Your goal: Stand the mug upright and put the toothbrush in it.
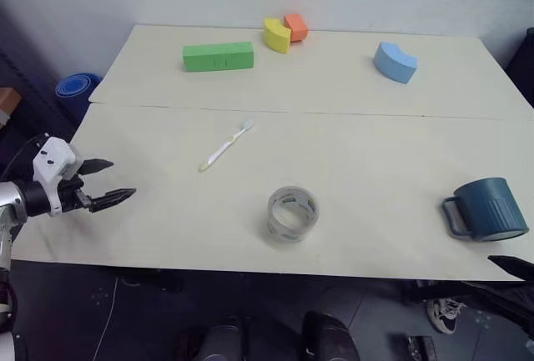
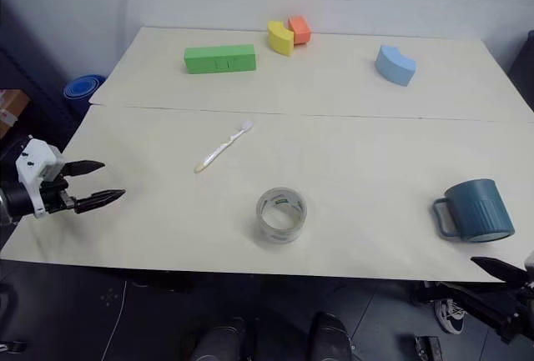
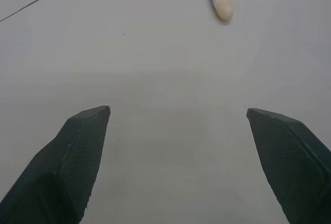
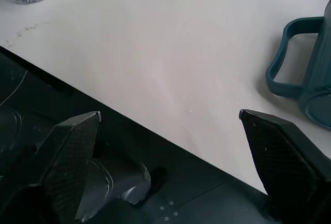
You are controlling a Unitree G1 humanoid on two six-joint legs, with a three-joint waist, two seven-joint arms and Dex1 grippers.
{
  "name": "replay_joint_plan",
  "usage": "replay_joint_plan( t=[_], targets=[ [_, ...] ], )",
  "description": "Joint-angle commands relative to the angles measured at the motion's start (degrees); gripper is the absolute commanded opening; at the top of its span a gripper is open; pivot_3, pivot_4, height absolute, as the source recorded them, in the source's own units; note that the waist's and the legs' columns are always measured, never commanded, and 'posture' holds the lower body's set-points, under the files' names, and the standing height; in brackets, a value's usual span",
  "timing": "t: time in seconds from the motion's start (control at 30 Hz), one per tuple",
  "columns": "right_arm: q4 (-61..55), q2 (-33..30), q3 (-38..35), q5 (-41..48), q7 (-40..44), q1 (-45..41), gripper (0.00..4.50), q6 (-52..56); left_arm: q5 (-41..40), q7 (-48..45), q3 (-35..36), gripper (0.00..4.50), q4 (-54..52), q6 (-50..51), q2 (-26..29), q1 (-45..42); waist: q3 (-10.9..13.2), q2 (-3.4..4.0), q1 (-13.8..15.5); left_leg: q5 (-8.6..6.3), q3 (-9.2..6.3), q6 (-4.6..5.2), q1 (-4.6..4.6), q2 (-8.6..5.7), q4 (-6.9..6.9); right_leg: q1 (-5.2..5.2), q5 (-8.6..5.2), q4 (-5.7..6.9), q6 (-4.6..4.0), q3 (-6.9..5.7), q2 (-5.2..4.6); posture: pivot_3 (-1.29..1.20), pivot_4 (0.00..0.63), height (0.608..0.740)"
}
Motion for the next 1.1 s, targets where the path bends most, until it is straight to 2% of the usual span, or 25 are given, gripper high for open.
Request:
replay_joint_plan(
  t=[0.03, 0.17, 0.33, 0.43, 0.53, 0.6, 0.73, 0.83, 0.93, 1.0, 1.1],
  targets=[
    [-0.7, -0.3, -2.2, 1.5, -0.4, -0.1, 4.5, 0.9, -0.3, 0.2, 0.4, 4.49, -0.3, -0.6, -0.2, -1.5, 0.0, 0.0, 0.0, 0.0, 0.0, 0.0, 0.0, 0.0, 0.0, 0.0, 0.0, 0.0, 0.0, 0.0, 0.0, 0.0, 0.15, 0.74],
    [-4.4, -1.3, -3.5, 4.5, -0.8, -0.4, 4.5, 3.9, -3.9, -2.5, 0.7, 4.49, -4.2, 5.1, 0.2, -2.2, 0.0, 0.0, 0.0, 0.0, 0.0, 0.0, 0.0, 0.01, 0.0, 0.0, 0.0, 0.0, 0.0, 0.01, 0.0, 0.0, 0.15, 0.74],
    [-14.2, -9.4, -2.7, 23.0, -9.6, -9.8, 4.5, 15.3, -13.6, -10.8, 0.0, 4.49, -18.6, 18.7, 4.4, -3.5, 0.2, -0.04, -0.3, 0.0, 0.05, -0.01, 0.01, 0.31, 0.01, -0.02, 0.01, 0.0, -0.02, 0.09, 0.01, 0.0, 0.15, 0.74],
    [-16.4, -16.4, 4.6, 32.1, -18.7, -19.6, 4.5, 19.5, -16.8, -13.5, -2.6, 4.49, -25.2, 22.9, 5.3, -5.6, 0.2, 0.0, -0.5, -0.02, 0.1, -0.04, 0.07, 0.39, 0.01, -0.01, 0.01, 0.0, -0.05, 0.14, 0.05, 0.0, 0.15, 0.74],
    [-15.4, -21.5, 21.7, 35.0, -29.2, -36.4, 4.5, 22.7, -18.0, -18.3, -6.8, 4.49, -31.9, 23.5, 7.0, -7.0, 0.3, 0.15, -0.3, -0.03, 0.09, -0.06, 0.07, 0.4, 0.0, -0.02, 0.0, -0.02, -0.08, 0.12, 0.08, 0.0, 0.15, 0.74],
    [-13.7, -21.2, 31.4, 35.2, -34.6, -47.6, 4.5, 25.6, -17.7, -20.3, -8.8, 4.49, -33.3, 23.1, 7.7, -8.0, 0.4, 0.2, -0.4, -0.06, 0.12, -0.12, 0.01, 0.21, 0.0, -0.1, -0.03, -0.06, -0.13, 0.09, 0.17, 0.0, 0.15, 0.74],
    [-4.9, -9.4, 48.0, 36.3, -45.9, -72.5, 4.5, 35.4, -14.8, -22.7, -12.4, 4.49, -32.3, 19.9, 7.5, -11.1, 0.5, 0.13, -0.5, 0.0, 0.2, -0.16, -0.57, 0.17, 0.08, -0.79, -0.04, 0.09, -0.18, 0.16, 0.19, 0.0, 0.15, 0.74],
    [3.7, -2.7, 54.8, 32.1, -51.3, -83.3, 4.5, 42.0, -13.7, -22.7, -14.3, 4.49, -31.4, 18.5, 6.1, -13.6, 0.6, 0.13, -1.5, 0.1, 0.65, -0.19, -0.86, 0.19, 0.2, -1.0, -0.02, 0.2, -0.22, 0.07, 0.26, 0.0, 0.15, 0.74],
    [7.8, 0.8, 57.9, 29.3, -51.8, -88.3, 4.5, 46.1, -13.9, -22.4, -15.1, 4.49, -31.8, 18.4, 4.9, -14.9, 0.5, 0.13, -1.2, 0.1, 0.61, -0.17, -1.03, 0.18, 0.22, -1.1, -0.02, 0.22, -0.21, 0.01, 0.24, 0.0, 0.15, 0.74],
    [7.9, 1.9, 59.6, 28.0, -49.9, -89.5, 4.5, 47.7, -14.1, -22.0, -15.2, 4.49, -32.6, 18.8, 4.4, -15.1, 0.5, 0.12, -1.2, 0.07, 0.49, -0.13, -1.52, 0.17, 0.44, -1.48, -0.02, 0.35, -0.21, -0.1, 0.24, 0.0, 0.15, 0.74],
    [6.6, 2.8, 62.8, 25.4, -47.2, -89.0, 4.5, 49.3, -13.7, -21.0, -15.3, 4.49, -33.0, 18.3, 3.3, -15.5, 0.5, 0.12, -1.4, 0.02, 0.54, -0.08, -1.71, 0.14, 0.47, -1.74, -0.01, 0.44, -0.2, -0.08, 0.24, 0.0, 0.15, 0.74]
  ],
)
